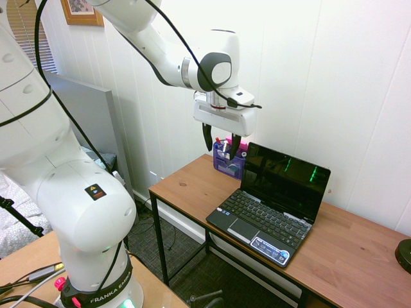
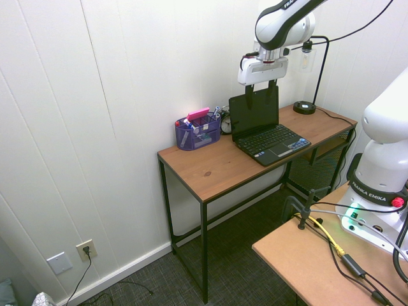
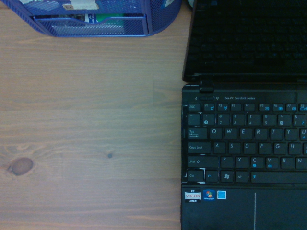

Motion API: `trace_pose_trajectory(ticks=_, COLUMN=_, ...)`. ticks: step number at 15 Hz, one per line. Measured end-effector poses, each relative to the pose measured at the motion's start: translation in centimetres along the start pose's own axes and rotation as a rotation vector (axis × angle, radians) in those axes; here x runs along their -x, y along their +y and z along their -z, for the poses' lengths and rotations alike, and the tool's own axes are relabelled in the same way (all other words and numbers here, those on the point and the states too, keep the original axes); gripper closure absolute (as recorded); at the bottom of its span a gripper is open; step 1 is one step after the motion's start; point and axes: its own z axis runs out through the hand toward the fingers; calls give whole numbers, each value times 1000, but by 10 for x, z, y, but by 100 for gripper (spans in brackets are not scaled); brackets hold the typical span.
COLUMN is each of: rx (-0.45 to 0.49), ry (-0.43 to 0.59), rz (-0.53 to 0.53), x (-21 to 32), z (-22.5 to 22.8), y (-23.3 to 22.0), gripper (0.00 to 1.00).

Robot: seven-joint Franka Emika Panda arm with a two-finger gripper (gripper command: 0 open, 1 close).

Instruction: Close the laptop lid

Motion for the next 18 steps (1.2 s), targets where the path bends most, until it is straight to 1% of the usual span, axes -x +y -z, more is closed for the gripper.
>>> trace_pose_trajectory(ticks=3, rx=6, ry=6, rz=-1, x=2, z=1, y=-3, gripper=0)
trace_pose_trajectory(ticks=6, rx=4, ry=56, rz=-16, x=-3, z=15, y=-12, gripper=0)
trace_pose_trajectory(ticks=9, rx=-7, ry=112, rz=-52, x=-32, z=36, y=-14, gripper=0)
trace_pose_trajectory(ticks=12, rx=-13, ry=165, rz=-100, x=-76, z=51, y=-19, gripper=0)
trace_pose_trajectory(ticks=13, rx=-12, ry=179, rz=-115, x=-92, z=52, y=-22, gripper=100)
trace_pose_trajectory(ticks=18, rx=-14, ry=206, rz=-171, x=-163, z=29, y=-39, gripper=100)
